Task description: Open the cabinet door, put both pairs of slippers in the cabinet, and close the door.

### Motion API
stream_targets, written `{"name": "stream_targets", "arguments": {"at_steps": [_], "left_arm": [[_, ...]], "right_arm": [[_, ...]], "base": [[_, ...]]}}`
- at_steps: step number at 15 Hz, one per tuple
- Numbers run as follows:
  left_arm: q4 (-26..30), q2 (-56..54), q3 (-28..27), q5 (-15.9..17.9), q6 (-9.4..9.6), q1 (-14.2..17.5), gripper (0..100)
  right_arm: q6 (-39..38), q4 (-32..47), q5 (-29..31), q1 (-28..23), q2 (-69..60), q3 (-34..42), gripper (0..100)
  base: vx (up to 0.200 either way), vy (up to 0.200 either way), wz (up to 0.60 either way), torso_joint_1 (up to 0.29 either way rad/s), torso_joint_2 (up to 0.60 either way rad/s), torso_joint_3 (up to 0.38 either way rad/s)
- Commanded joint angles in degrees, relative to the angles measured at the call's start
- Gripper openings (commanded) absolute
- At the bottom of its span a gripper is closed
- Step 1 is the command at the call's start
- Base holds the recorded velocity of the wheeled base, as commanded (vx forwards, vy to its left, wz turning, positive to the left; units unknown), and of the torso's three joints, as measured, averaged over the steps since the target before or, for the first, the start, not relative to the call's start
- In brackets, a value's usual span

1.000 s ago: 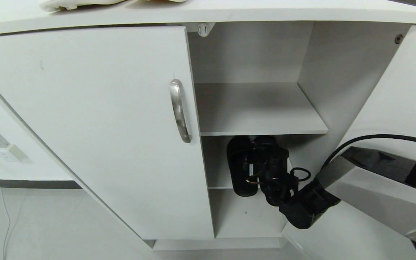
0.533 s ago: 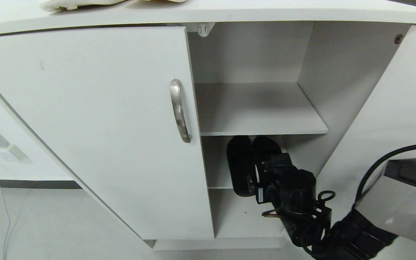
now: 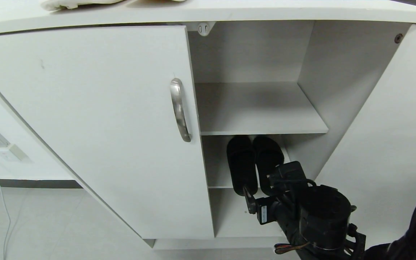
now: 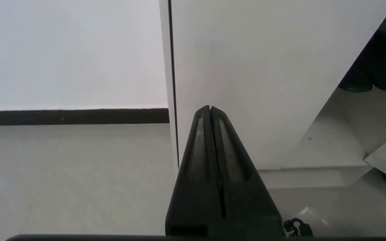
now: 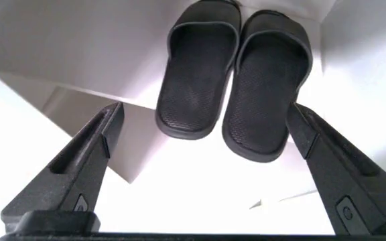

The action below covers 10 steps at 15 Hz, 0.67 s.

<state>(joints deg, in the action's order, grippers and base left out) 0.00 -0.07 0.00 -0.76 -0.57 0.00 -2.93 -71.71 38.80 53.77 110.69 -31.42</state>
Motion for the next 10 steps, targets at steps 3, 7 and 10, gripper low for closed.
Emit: {"name": "stream_targets", "arguments": {"at_steps": [3, 7, 10], "left_arm": [[0.0, 0.1, -0.1, 0.0, -0.04, 0.0, 0], [0.0, 0.1, 0.0, 0.0, -0.04, 0.0, 0], [0.0, 0.1, 0.0, 0.0, -0.04, 0.0, 0]], "right_arm": [[-0.1, -0.1, 0.0, 0.3, -0.2, 0.1, 100], [-0.1, 0.0, 0.1, 0.0, -0.2, 1.4, 100], [-0.1, -0.1, 0.1, -0.1, -0.4, 1.4, 100]], "base": [[-0.2, 0.0, 0.0, 0.002, 0.01, 0.002], [-0.15, 0.0, 0.0, -0.001, 0.0, 0.004], [0.0, 0.0, 0.0, 0.0, 0.0, 0.0]]}}
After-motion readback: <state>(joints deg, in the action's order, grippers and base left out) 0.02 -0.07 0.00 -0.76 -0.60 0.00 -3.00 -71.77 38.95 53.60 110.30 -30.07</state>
